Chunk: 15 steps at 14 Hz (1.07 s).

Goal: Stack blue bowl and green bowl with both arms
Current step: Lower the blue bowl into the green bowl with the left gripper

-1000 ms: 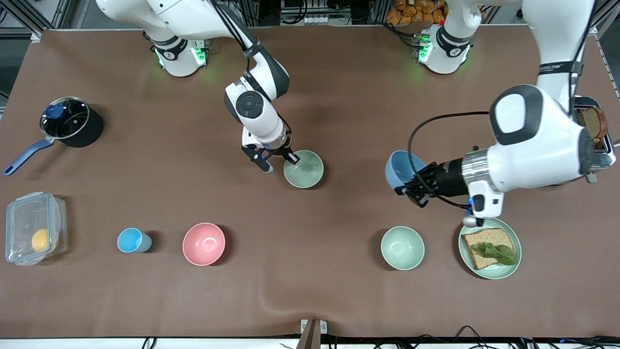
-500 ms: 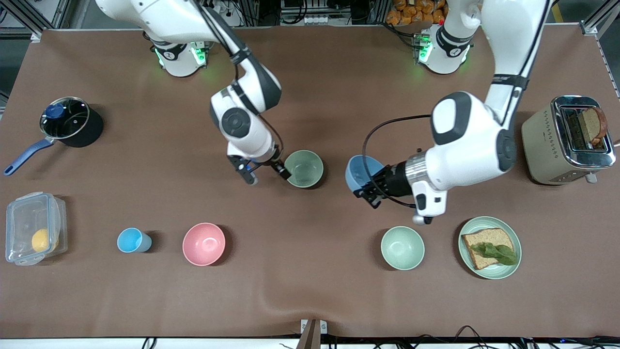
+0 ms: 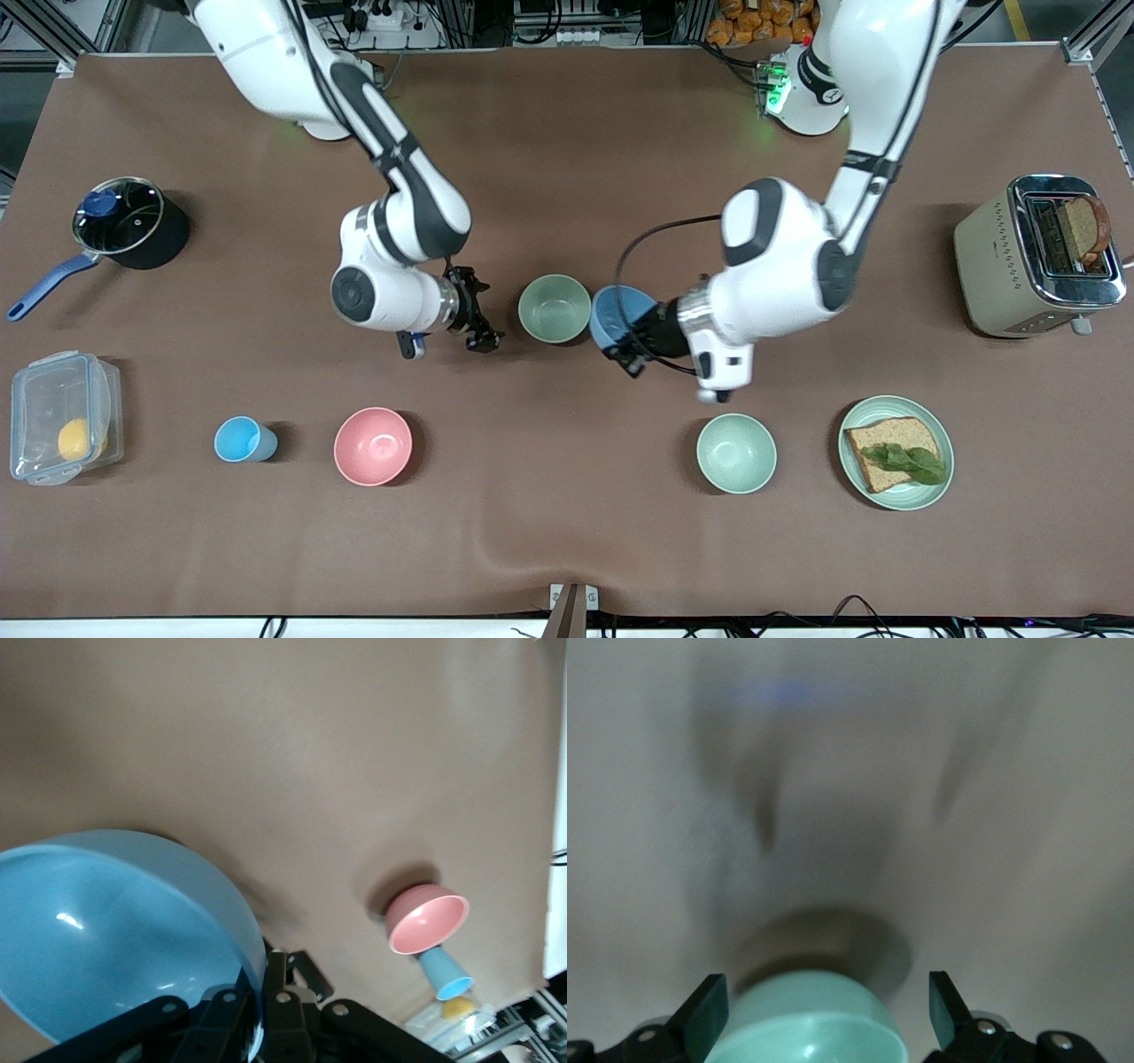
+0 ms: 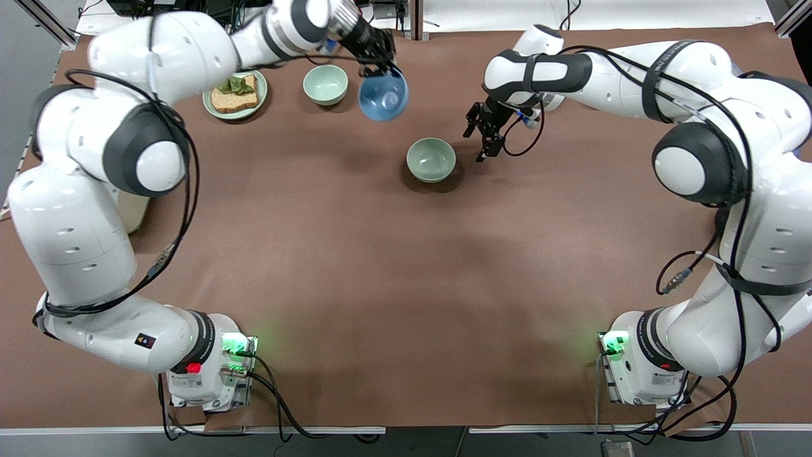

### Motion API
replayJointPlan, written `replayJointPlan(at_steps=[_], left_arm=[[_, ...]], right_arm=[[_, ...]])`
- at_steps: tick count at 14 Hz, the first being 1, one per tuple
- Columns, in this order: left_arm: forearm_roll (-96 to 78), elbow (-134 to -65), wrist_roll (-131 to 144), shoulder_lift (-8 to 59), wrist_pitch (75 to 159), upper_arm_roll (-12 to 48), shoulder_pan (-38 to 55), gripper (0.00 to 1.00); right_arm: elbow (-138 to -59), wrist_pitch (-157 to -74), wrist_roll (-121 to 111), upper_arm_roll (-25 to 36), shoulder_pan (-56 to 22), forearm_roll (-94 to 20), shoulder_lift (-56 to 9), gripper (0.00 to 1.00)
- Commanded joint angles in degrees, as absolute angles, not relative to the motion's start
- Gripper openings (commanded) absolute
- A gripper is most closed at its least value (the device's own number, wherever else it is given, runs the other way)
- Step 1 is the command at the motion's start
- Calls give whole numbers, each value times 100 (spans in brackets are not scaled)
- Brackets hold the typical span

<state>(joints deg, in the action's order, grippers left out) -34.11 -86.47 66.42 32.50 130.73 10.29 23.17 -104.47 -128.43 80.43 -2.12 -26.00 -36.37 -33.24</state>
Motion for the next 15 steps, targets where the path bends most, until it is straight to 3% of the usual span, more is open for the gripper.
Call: replayJointPlan(at_steps=[1,7,14,15], left_arm=[[-2954,-8570,7354,3505,13454,941,2767,0],[-2285,-8367,8314,4069,14167,817,3629,0],[-2197,-8385,8314,4254,14212,782,3867,0],[-2206,-8385,8314,4237,14212,791,3858,9]], right_arm=[[-10354,-13050,8051,-290,-2444,-4261,-3647,100],[-10415,-13192,8033,-299,-2197,-5053,-3753,100],[-10424,-13500,8033,-308,-2399,-5440,-3788,100],[-10424,-13500,8033,-308,-2391,-5440,-3788,100]])
